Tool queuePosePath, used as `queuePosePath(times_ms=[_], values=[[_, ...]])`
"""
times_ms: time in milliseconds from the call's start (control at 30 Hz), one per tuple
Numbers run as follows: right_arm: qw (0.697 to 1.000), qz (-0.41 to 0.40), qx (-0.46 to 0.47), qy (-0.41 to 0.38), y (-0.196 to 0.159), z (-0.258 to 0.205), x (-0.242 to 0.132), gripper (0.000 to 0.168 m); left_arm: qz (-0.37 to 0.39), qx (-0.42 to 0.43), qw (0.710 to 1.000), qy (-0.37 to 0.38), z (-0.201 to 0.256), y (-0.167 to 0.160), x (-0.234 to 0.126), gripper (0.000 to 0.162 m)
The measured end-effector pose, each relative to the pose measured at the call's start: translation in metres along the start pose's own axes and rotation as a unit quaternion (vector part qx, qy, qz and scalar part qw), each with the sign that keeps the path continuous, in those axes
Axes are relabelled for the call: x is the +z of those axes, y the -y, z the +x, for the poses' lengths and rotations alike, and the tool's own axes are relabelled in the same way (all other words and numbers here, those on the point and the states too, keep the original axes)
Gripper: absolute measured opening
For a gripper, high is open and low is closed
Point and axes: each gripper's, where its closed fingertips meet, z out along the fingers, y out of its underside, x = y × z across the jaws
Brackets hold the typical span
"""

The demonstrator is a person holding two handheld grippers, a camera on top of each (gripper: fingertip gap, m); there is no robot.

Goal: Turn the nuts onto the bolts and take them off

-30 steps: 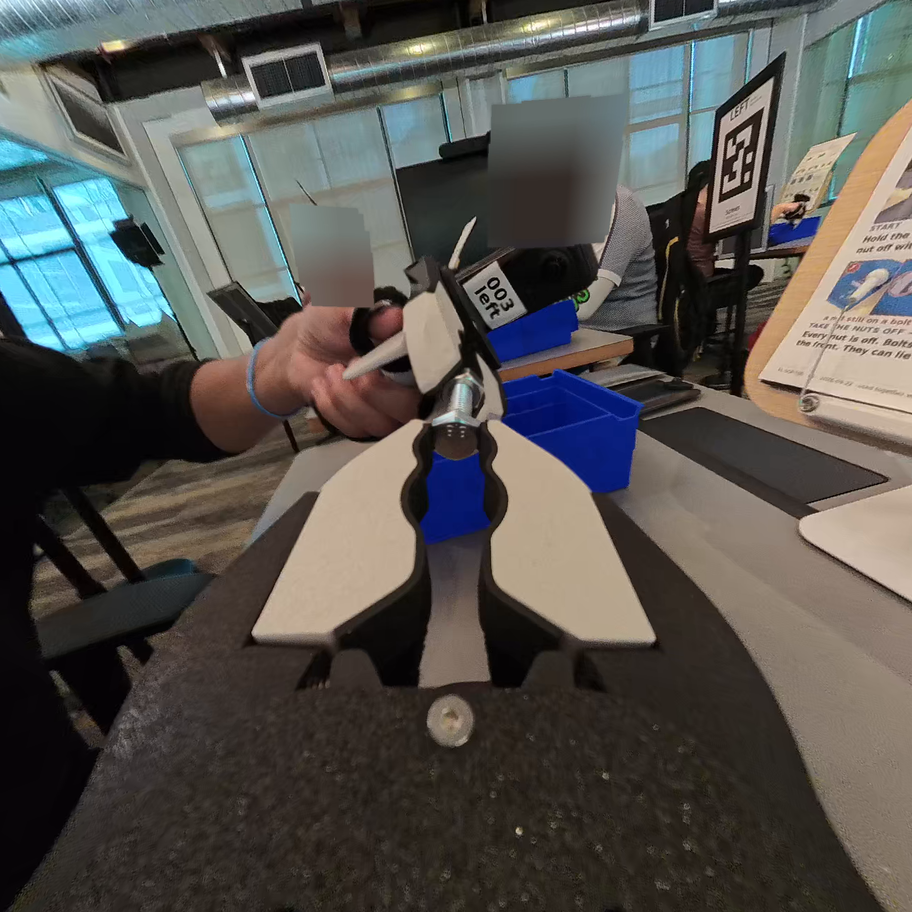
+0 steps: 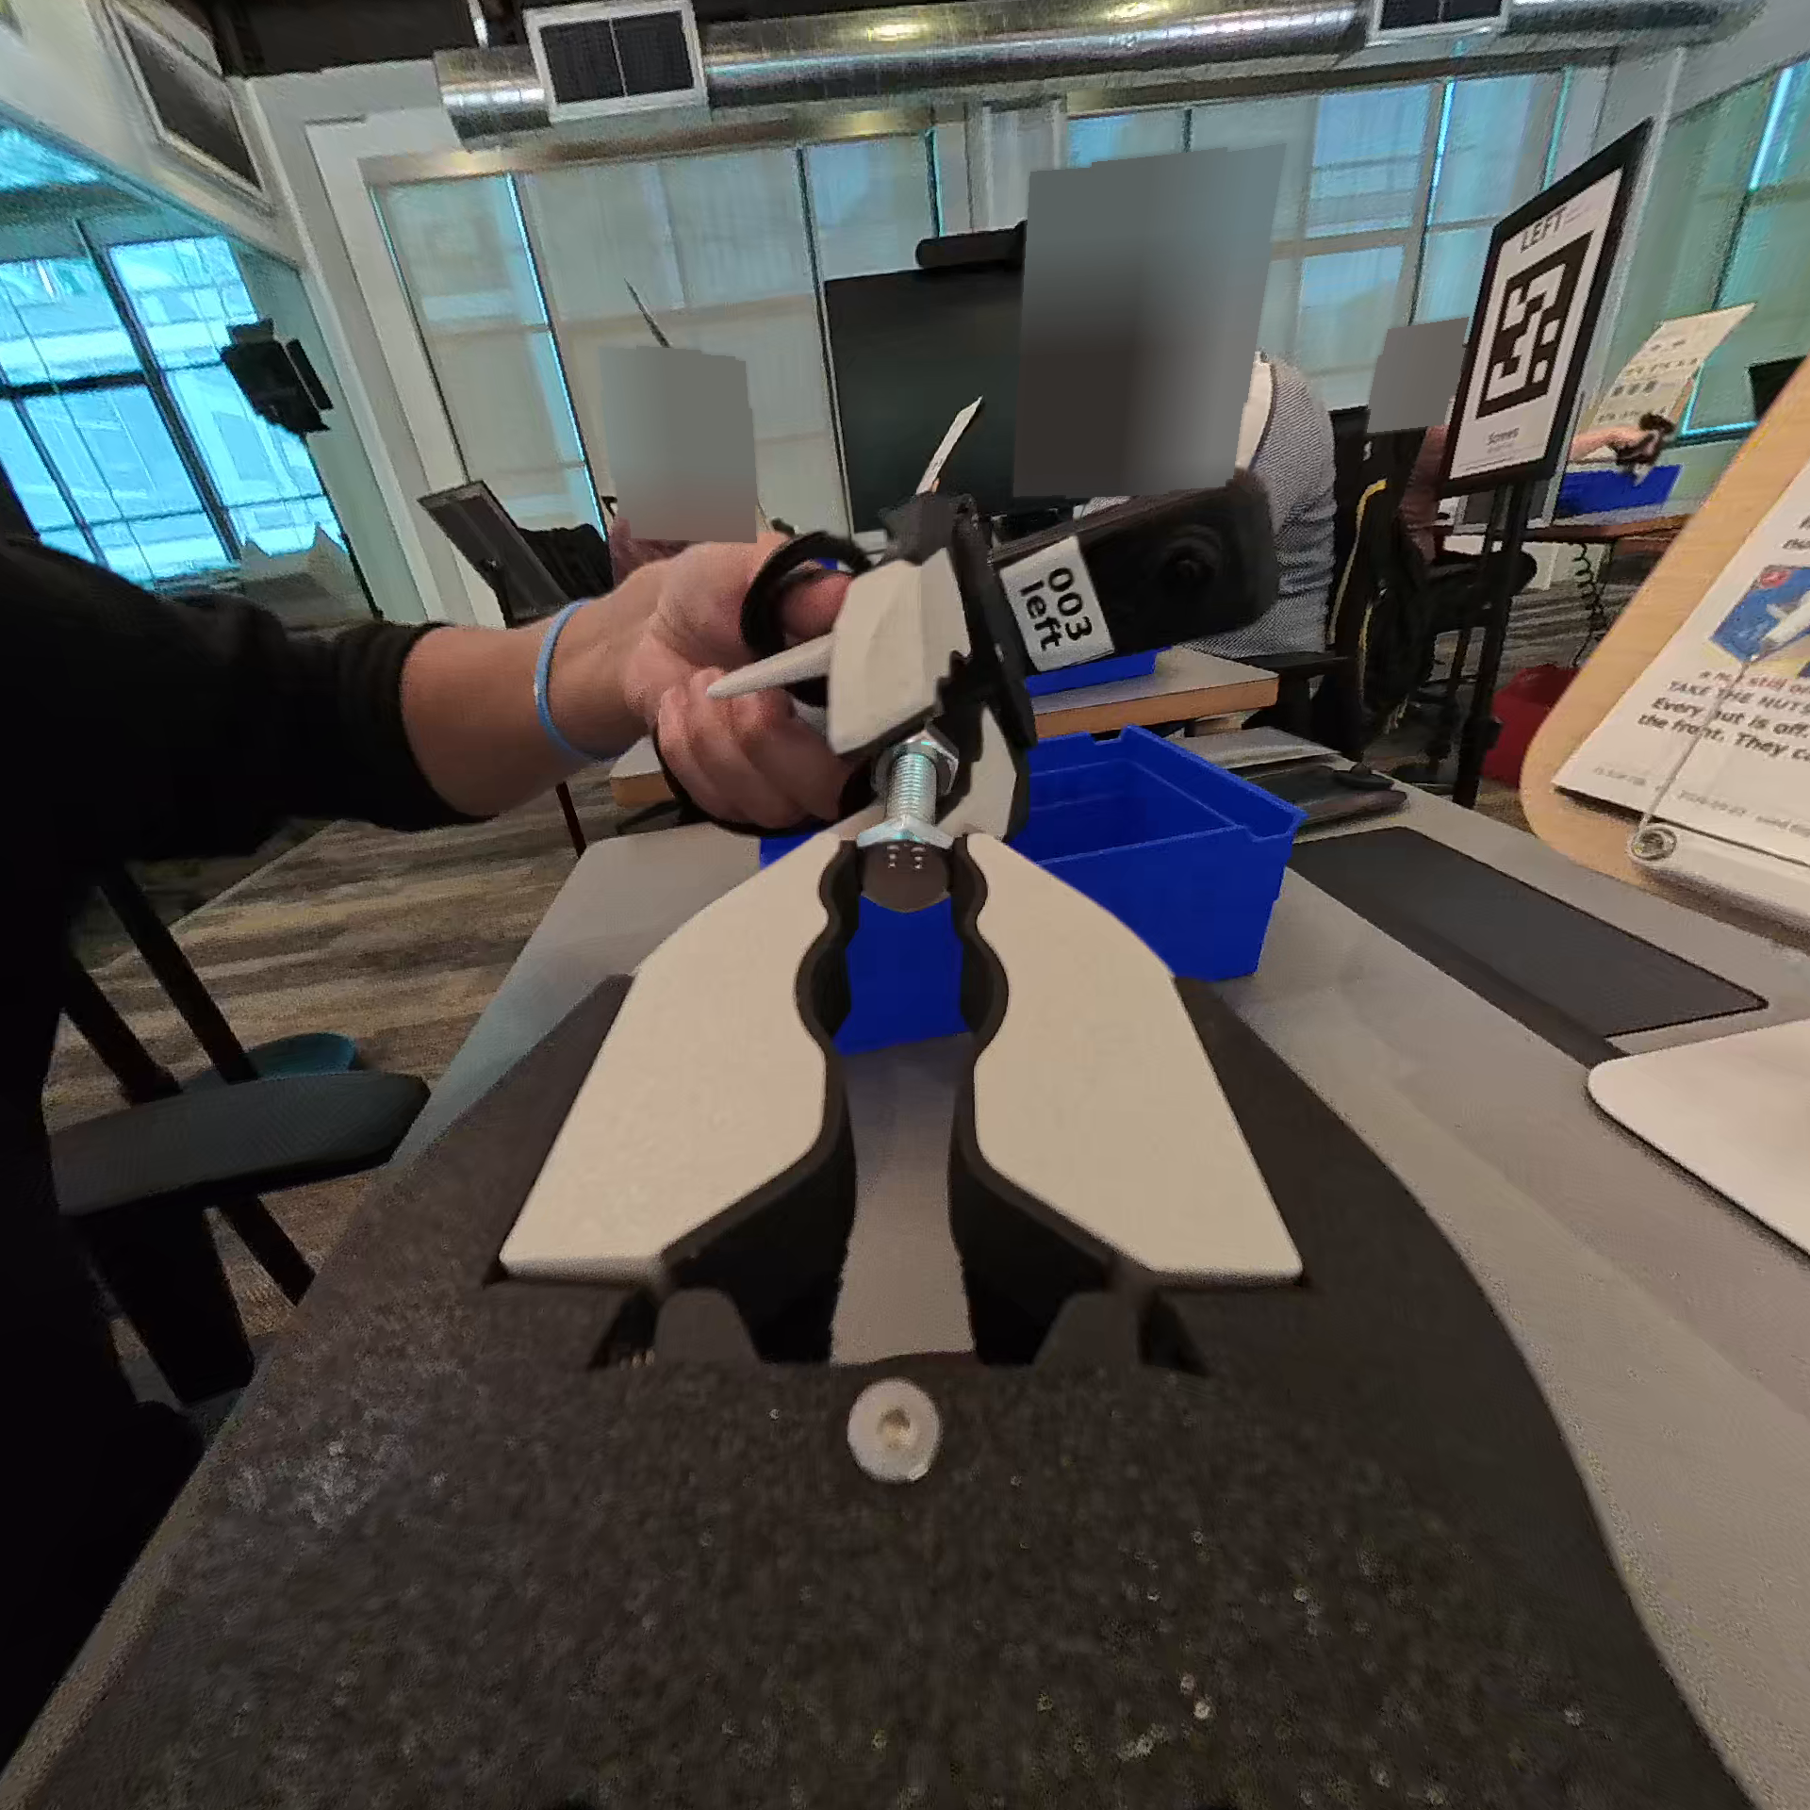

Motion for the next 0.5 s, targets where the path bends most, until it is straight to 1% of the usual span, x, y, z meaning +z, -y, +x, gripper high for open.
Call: queuePosePath(times_ms=[67, 100, 133, 167, 200, 267, 300, 333, 367, 400, 433, 500], values=[[0.999, 0.015, 0.038, 0.011, 0.002, 0.003, -0.002, 0.018, -0.014, 0.048, 0.999, 0.015, -0.001, -0.002, -0.002, 0.042], [0.998, 0.022, 0.061, 0.021, 0.002, 0.004, -0.002, 0.018, -0.016, 0.089, 0.995, 0.036, -0.002, -0.002, -0.003, 0.054], [0.996, 0.029, 0.082, 0.027, 0.003, 0.006, -0.003, 0.018, -0.013, 0.145, 0.987, 0.068, -0.004, 0.001, -0.006, 0.055], [0.993, 0.034, 0.106, 0.039, 0.003, 0.007, -0.003, 0.018, -0.015, 0.206, 0.973, 0.107, -0.008, 0.003, -0.009, 0.055], [0.989, 0.038, 0.132, 0.055, 0.003, 0.006, -0.003, 0.018, -0.025, 0.271, 0.949, 0.157, -0.014, 0.004, -0.014, 0.055], [0.981, 0.052, 0.172, 0.078, 0.004, 0.005, -0.002, 0.018, -0.049, 0.396, 0.881, 0.253, -0.025, 0.006, -0.022, 0.053], [0.976, 0.055, 0.190, 0.093, 0.004, 0.003, -0.002, 0.018, -0.067, 0.442, 0.848, 0.284, -0.028, 0.004, -0.024, 0.049], [0.972, 0.059, 0.204, 0.105, 0.004, 0.002, -0.002, 0.018, -0.079, 0.480, 0.822, 0.297, -0.027, 0.002, -0.023, 0.044], [0.969, 0.062, 0.212, 0.114, 0.005, 0.000, -0.002, 0.018, -0.093, 0.508, 0.803, 0.297, -0.025, -0.003, -0.020, 0.037], [0.966, 0.063, 0.218, 0.122, 0.005, -0.002, -0.001, 0.018, -0.108, 0.528, 0.791, 0.290, -0.023, -0.008, -0.016, 0.033], [0.964, 0.064, 0.222, 0.131, 0.005, -0.004, -0.001, 0.018, -0.106, 0.543, 0.783, 0.284, -0.019, -0.008, -0.013, 0.033], [0.961, 0.064, 0.228, 0.141, 0.005, -0.007, 0.000, 0.018, -0.106, 0.543, 0.788, 0.272, -0.015, -0.009, -0.011, 0.031]])
